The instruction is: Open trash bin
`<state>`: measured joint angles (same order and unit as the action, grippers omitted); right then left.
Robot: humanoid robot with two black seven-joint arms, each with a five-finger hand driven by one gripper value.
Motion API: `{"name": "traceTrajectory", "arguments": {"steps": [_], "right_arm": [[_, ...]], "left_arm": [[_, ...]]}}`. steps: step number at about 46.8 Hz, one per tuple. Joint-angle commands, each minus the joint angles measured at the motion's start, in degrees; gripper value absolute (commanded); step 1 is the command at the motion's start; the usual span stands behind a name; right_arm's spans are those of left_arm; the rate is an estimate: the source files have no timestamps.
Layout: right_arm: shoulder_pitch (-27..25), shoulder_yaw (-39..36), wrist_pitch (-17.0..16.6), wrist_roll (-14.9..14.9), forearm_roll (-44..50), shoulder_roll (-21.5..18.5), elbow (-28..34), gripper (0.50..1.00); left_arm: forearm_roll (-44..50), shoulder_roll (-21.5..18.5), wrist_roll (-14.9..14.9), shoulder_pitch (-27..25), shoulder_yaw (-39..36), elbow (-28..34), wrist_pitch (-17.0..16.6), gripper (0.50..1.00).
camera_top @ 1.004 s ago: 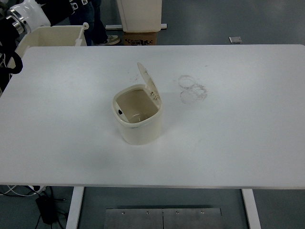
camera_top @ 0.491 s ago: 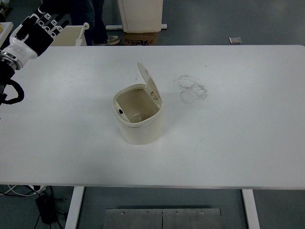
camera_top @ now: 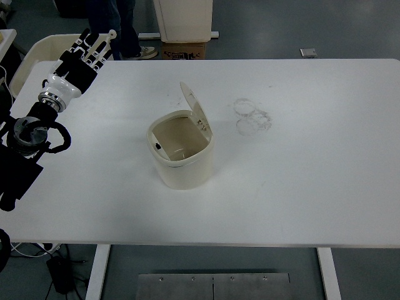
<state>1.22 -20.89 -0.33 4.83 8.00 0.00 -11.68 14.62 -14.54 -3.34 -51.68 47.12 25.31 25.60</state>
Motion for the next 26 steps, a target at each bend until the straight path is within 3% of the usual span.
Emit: {"name": "traceTrajectory", "arguments": {"steps": [1,26], "right_arm": [[-0.1,0.0,0.1,-0.1,0.0,0.0,0.0,0.993],[0.2,0.1,0.7,0.0,0.0,0.0,0.1,0.993]], "left_arm": [[0.0,1.2,0.0,-0.1,0.0,-0.2,0.0,1.0],[-0.6,2.0,0.0,-0.4,-0.1,-0.3,-0.2,1.0]]}}
